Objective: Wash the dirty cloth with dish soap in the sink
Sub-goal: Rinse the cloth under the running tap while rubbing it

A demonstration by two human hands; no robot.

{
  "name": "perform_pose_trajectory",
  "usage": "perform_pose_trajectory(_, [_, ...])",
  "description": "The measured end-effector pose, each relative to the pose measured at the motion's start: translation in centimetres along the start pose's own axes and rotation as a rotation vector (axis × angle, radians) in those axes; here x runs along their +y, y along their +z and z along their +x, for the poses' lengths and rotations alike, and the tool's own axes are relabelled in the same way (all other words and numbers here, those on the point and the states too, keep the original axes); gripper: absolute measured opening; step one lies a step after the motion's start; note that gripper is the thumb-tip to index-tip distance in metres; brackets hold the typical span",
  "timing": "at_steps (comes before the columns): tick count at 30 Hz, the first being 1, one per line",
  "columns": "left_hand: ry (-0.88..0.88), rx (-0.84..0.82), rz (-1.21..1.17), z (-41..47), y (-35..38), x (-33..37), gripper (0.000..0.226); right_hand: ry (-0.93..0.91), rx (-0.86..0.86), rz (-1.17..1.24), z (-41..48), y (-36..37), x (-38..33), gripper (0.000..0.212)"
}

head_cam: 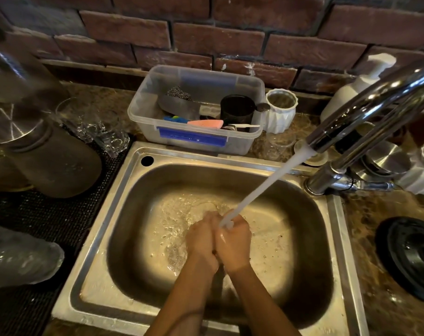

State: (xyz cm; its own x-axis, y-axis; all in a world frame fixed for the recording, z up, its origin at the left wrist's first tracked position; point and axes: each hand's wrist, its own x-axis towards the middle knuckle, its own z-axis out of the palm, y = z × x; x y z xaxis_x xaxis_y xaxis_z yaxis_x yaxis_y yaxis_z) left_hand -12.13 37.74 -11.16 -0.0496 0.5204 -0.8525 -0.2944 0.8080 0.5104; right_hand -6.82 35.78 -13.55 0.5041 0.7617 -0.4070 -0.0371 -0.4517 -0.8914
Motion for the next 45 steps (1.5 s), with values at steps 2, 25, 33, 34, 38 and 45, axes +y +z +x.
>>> perform_pose_trajectory(2, [-0.174,-0.152,-0.082,0.1,-0.9,0.3,0.040,-0.142,-0.107,-0.040,-0.3,-1.1,0.8,0.021])
perform_pose_trajectory(25, [0.093,0.106,-0.108,1.2,0.8,-1.4,0.025,0.092,-0.045,-0.049,-0.2,-0.5,-0.7,0.031])
perform_pose_trajectory(33, [0.051,-0.012,-0.064,1.8,-2.0,-0.7,0.039,-0.131,-0.259,-0.150,-0.6,-2.6,0.5,0.035])
perform_pose_trajectory(34, [0.117,0.054,-0.046,1.5,-1.8,-0.8,0.039,-0.076,-0.211,-0.106,-0.6,-2.8,0.2,0.036])
perform_pose_trajectory(38, [0.273,0.231,0.026,1.2,-1.2,-1.8,0.036,-0.081,-0.041,-0.183,-1.8,-2.1,-0.9,0.044])
perform_pose_trajectory(45, [0.300,0.101,0.048,0.6,-0.2,-1.3,0.032,-0.027,-0.074,-0.298,0.0,-2.5,-1.4,0.041])
